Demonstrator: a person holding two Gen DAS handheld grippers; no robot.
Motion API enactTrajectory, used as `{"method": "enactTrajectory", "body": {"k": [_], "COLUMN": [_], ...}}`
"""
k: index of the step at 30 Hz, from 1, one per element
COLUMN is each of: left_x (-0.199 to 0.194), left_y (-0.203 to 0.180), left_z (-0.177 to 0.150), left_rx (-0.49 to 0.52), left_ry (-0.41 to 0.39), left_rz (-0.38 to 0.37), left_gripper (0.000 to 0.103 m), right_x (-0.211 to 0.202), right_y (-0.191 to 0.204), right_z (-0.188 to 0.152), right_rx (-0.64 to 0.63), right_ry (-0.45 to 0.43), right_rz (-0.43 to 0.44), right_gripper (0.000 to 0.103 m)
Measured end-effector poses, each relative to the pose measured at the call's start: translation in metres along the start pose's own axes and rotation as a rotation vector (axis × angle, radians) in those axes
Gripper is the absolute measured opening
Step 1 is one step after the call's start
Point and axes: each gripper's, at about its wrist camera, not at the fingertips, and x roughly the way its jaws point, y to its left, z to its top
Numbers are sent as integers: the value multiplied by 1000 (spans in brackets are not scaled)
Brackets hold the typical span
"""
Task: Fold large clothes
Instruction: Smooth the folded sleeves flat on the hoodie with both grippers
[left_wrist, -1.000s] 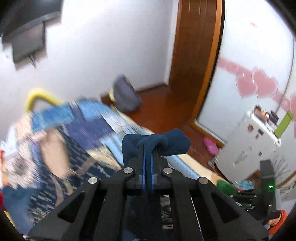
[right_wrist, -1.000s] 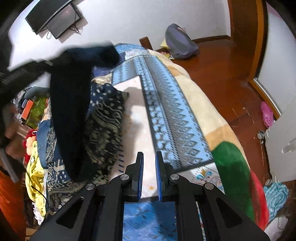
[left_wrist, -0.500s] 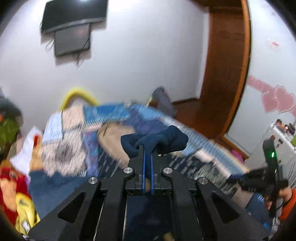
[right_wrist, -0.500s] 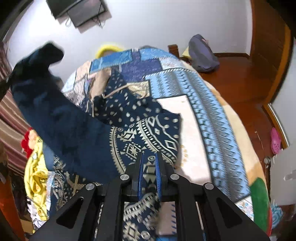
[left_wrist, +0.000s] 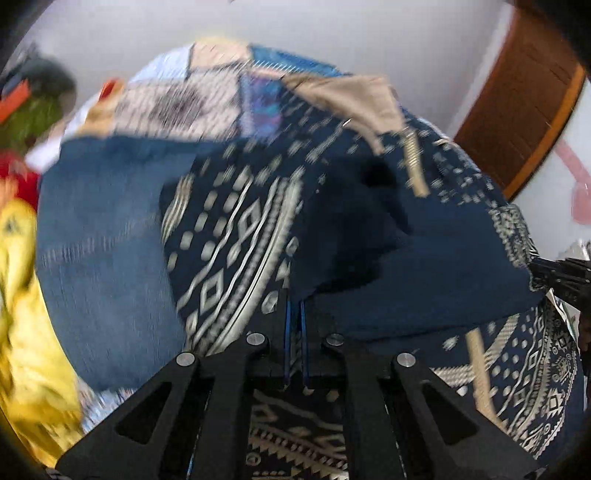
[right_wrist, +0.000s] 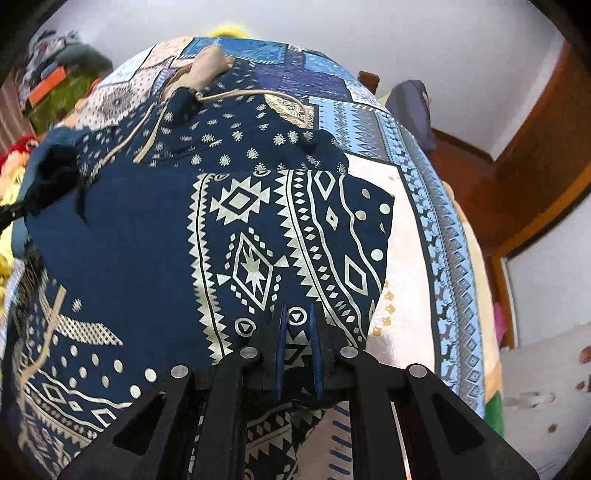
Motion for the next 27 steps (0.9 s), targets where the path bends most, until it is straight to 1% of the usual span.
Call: {"method": "enactTrajectory", "body": {"k": [3, 4, 6, 8, 11, 14, 17, 18, 19, 20, 22, 23, 24, 25, 27], "left_x": [6, 7, 4, 0, -13, -34, -49, -51, -50, -48, -38, -31, -24, -16, 0], "left_y": [18, 23, 27, 28, 28, 27, 24, 22, 20, 16, 13, 13, 13, 16, 22], "left_z": [-15, -20, -26, -29, -28, -22, -10, -5, 0, 6, 13, 15, 17, 18, 15], "left_rx": [-82, -98, -102, -94, -73, -44, -30, -27, -26, -25, -27, -37, -55, -83, -154], "left_ry": [25, 26, 20, 24, 28, -11, -47, -54, -58, -58, -53, -47, -35, -15, 29], "left_rz": [-18, -4, 10, 40, 50, 66, 66, 61, 55, 54, 67, 74, 77, 72, 36], "left_gripper": [8, 8, 7, 7, 7, 8, 8, 13, 22, 29, 60, 64, 66, 66, 66], "right_x": [0, 0, 0, 1, 0, -7, -19, -21, -23, -23, -21, -20, -16, -13, -5], "right_y": [3, 5, 9, 12, 15, 15, 16, 17, 19, 22, 30, 34, 42, 48, 60], "right_z": [-3, -3, -4, -4, -4, 0, 10, 15, 20, 25, 37, 41, 45, 48, 51], "right_rx": [-25, -36, -54, -69, -76, -71, -66, -60, -53, -46, -39, -41, -49, -58, -83], "right_ry": [-7, -11, -15, -19, -11, 8, -25, -33, -36, -37, -30, -26, -21, -17, -6], "right_rz": [-26, -38, -56, -74, -87, -75, -6, 18, 41, 65, 113, 128, 143, 150, 147], "right_gripper": [8, 8, 8, 8, 8, 8, 8, 8, 9, 9, 8, 8, 8, 8, 8]}}
